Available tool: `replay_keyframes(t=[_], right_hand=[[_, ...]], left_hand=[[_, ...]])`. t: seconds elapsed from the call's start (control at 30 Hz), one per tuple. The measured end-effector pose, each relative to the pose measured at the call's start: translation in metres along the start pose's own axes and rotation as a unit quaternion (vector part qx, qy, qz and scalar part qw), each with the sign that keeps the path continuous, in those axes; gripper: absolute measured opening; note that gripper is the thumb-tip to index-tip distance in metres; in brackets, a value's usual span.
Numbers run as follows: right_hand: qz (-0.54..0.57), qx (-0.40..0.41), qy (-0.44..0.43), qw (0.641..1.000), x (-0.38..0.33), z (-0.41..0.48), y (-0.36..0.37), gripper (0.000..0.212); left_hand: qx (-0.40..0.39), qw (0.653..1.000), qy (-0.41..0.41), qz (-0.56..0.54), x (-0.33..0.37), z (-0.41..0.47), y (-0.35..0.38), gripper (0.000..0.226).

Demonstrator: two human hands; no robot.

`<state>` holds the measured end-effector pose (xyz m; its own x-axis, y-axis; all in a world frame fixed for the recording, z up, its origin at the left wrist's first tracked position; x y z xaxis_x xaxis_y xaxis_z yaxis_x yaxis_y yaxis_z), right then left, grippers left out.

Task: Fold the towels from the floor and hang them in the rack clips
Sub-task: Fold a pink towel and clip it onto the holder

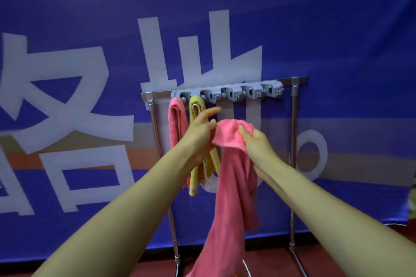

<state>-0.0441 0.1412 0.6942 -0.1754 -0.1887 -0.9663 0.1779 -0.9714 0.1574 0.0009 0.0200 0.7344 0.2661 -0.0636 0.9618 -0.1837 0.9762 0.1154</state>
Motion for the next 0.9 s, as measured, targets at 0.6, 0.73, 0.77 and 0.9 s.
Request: replay_keyframes(t=[0.6, 0.73, 0.77, 0.9], right_hand=[[0.035, -0.136, 0.115, 0.983, 0.001, -0.013, 0.024, 0.023], [-0.065, -0.174, 0.107, 0.977, 0.005, -0.024, 0.021, 0.035], [-0.073, -0.177, 0.094, 0.977, 0.004, -0.025, 0.019, 0.043], [-0.176, -0.215, -0.012, 0.961, -0.007, -0.038, 0.022, 0.032]], left_hand=[[-0.191, 0.665, 0.405, 0.598, 0.053, -0.034, 0.029, 0.034], [-0.214, 0.717, 0.328, 0.577, 0.062, -0.021, 0.031, 0.036], [-0.199, 0.751, 0.309, 0.549, 0.064, -0.017, 0.029, 0.037], [-0.06, 0.845, 0.28, 0.451, 0.078, -0.008, 0.012, 0.045]])
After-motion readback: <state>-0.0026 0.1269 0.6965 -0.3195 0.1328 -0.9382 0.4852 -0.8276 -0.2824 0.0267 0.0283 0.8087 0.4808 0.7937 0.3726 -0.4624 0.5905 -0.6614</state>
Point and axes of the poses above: each hand's wrist, its own z-axis towards the middle knuckle, its own y-axis out of the palm, x = y × z, the point moved 9 cm from there along z, towards the middle knuckle, and after that the axes turned 4 degrees about y, right-handed, at the moved point
